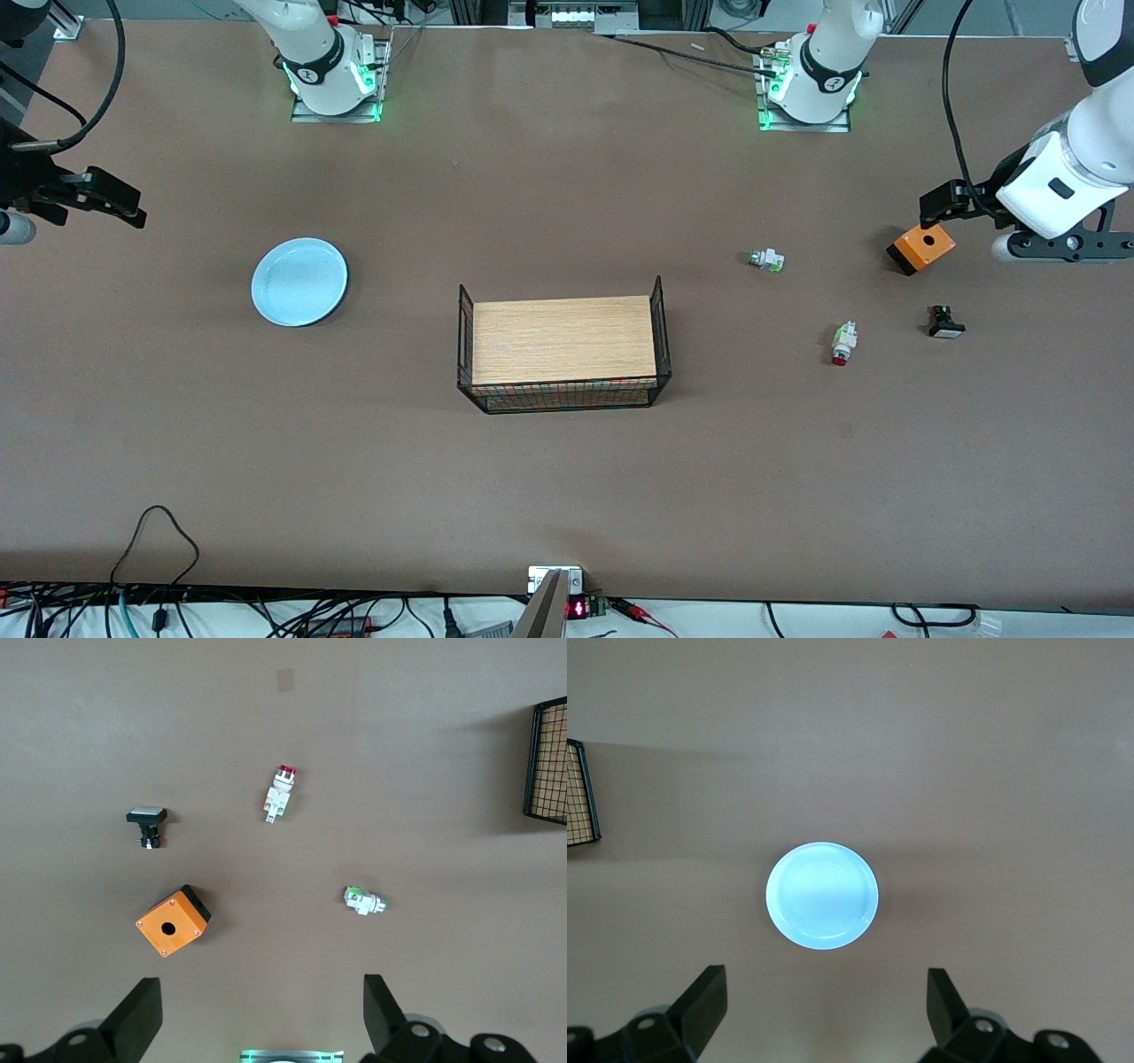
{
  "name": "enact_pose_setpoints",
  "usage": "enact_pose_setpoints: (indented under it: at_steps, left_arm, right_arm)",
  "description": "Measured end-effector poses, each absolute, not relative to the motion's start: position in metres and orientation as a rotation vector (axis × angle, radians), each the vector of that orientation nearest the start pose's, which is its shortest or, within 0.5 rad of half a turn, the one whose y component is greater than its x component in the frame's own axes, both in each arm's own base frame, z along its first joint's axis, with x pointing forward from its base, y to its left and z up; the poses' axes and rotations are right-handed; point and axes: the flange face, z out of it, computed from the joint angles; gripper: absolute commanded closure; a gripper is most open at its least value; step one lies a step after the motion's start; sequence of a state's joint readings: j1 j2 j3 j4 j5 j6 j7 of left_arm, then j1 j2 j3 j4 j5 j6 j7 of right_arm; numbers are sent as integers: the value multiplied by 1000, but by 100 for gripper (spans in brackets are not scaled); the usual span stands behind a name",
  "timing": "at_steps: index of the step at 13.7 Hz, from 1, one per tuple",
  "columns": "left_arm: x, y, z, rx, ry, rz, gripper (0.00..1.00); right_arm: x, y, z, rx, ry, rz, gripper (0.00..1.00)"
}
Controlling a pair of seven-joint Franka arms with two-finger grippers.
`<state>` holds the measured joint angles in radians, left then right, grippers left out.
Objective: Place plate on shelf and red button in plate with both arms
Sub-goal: 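Move the right gripper over the light blue plate and lower it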
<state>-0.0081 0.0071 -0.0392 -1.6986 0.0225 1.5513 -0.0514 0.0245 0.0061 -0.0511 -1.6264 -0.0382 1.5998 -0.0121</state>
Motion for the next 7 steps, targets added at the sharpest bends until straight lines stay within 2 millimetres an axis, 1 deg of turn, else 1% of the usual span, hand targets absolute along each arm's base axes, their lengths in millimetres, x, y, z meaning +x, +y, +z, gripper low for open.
enact_pose_setpoints:
  at_steps: [4, 5, 7]
  left_arm:
    - [546, -23, 559, -3103, -4, 238, 0]
    - [546, -23, 559, -3103, -4, 238, 0]
    - [546, -23, 559, -3103, -4, 238, 0]
  right_arm:
    - [557, -17, 597, -3179, 17, 55, 0]
    - [558, -16, 595, -3178, 15, 65, 0]
    - [561, -13, 582, -3174, 6, 129, 0]
